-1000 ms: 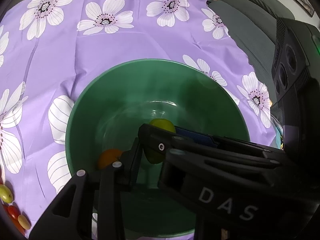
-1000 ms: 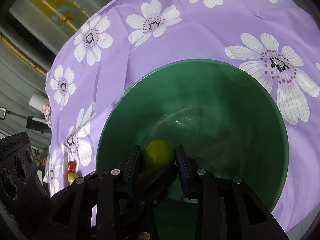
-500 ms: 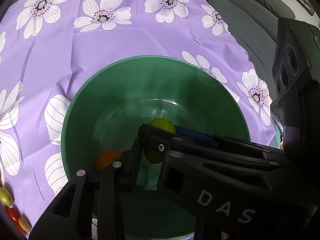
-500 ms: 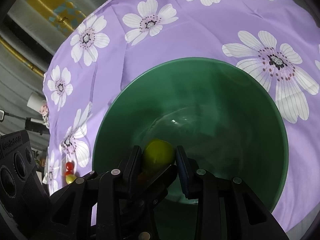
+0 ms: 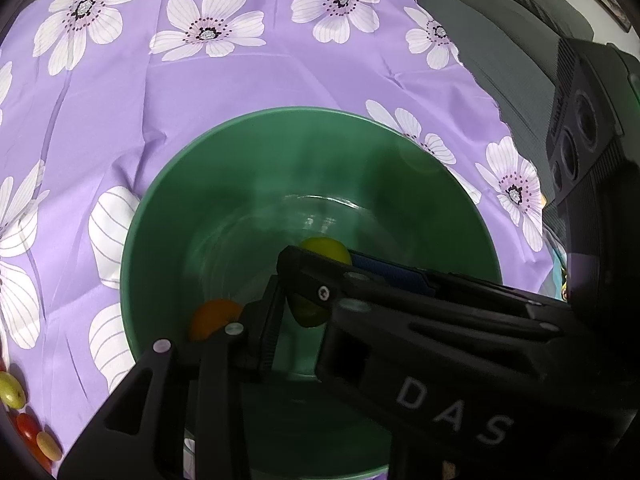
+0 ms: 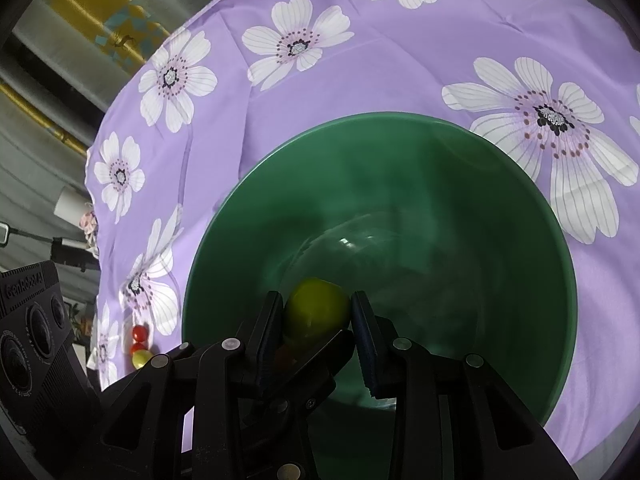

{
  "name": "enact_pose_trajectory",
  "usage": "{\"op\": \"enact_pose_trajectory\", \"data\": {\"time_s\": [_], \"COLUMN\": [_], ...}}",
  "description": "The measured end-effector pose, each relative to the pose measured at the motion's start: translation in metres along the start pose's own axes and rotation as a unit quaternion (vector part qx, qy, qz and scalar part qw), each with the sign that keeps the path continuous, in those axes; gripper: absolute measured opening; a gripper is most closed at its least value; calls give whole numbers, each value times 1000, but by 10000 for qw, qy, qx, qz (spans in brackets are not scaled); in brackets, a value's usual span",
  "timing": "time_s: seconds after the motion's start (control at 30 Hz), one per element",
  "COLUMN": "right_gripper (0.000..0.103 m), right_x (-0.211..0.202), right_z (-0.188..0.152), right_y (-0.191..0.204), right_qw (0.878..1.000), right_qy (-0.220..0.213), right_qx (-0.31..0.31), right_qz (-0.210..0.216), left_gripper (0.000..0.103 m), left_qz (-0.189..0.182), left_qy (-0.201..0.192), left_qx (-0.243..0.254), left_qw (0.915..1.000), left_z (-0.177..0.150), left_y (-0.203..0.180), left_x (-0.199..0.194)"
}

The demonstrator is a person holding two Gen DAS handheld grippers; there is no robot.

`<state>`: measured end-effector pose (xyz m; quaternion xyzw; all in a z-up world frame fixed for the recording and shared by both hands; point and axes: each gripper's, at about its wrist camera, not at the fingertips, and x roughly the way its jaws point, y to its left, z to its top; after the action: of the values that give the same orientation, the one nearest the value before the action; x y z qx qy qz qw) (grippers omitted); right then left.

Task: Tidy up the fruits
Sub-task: 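Open the right gripper to release the green fruit into the bowl, then move the right gripper back to the fruit pile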

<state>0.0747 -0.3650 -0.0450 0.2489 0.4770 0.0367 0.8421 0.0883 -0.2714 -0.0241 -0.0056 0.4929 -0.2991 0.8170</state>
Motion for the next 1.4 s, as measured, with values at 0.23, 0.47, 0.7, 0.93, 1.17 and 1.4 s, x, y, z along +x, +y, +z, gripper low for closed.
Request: {"op": "enact_pose_trajectory", "data": {"time_s": [0.23,0.47,0.7,0.93,1.17,1.4], "right_gripper": [36,35,37,52,53,53], "right_x": [-11,-24,-29,-28,-11,19], "right_z": [1,-2,-5,-16,-34,-58], "right_y": [-1,8,32,67,108,144], "right_qw": [9996,9978,9953,9905,9860,9786], "right_qy": [-266,-659,-914,-1038,-794,-198], "right_qx": [104,35,-332,-858,-1412,-1953], "right_qz": [25,-111,-21,276,395,611], "left_gripper": [42,50,65,71,74,74], "left_qz": [140,138,546,1307,1248,1728], "left_qy": [-301,-865,-1442,-1745,-1878,-1939], "left_qx": [-14,-213,-623,-1418,-2340,-3020], "left_qw": [9994,9959,9861,9656,9457,9173], "left_z": [-2,-18,-49,-91,-112,-126], "left_y": [2,19,58,125,185,221], "left_x": [-24,-74,-129,-160,-166,-181]}}
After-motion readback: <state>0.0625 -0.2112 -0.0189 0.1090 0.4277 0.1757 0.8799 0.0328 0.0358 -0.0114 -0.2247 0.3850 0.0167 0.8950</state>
